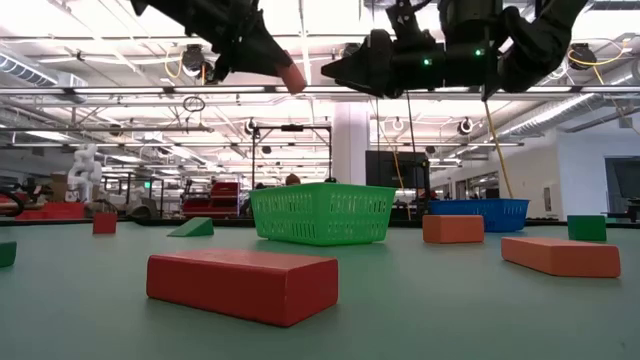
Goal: Sort & place blocks by color
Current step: Put the pink block into the red bin
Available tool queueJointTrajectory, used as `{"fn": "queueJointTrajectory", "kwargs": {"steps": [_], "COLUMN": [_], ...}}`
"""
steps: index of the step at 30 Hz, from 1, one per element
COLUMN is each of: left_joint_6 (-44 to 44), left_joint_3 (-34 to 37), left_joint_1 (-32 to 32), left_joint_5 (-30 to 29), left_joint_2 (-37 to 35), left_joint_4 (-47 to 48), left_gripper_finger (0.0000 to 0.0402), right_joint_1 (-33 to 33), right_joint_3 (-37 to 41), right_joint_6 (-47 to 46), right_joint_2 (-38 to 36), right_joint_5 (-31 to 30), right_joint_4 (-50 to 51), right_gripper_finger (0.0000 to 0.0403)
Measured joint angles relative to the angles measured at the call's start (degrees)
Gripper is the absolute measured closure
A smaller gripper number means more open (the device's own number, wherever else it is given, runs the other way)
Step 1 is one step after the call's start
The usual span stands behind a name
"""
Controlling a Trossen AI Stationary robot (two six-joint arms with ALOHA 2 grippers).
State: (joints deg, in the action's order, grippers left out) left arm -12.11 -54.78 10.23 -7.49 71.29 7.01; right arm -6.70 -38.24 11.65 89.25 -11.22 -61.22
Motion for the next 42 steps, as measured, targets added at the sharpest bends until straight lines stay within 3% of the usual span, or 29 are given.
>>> {"fn": "queueJointTrajectory", "kwargs": {"steps": [9, 27, 36, 42], "left_joint_6": [-1.1, -2.1, -4.7, -10.9], "left_joint_3": [0.0, 0.0, -0.1, 0.0], "left_joint_1": [-0.7, -1.4, -1.9, -6.9], "left_joint_5": [0.1, 3.6, 2.8, 1.9], "left_joint_2": [3.5, 4.5, 1.5, -2.6], "left_joint_4": [-4.5, -7.4, 2.7, 13.6], "left_gripper_finger": [0.0272, 0.0275, 0.0275, 0.0275], "right_joint_1": [2.0, 2.6, 3.0, 3.9], "right_joint_3": [-5.6, -6.2, -6.2, -6.2], "right_joint_6": [-0.8, 0.0, 4.4, 9.9], "right_joint_2": [0.0, 1.6, 0.4, -1.3], "right_joint_5": [0.3, -2.6, -2.5, -2.6], "right_joint_4": [7.9, 7.1, 8.2, 8.3], "right_gripper_finger": [0.0087, 0.0102, 0.0115, 0.0115]}}
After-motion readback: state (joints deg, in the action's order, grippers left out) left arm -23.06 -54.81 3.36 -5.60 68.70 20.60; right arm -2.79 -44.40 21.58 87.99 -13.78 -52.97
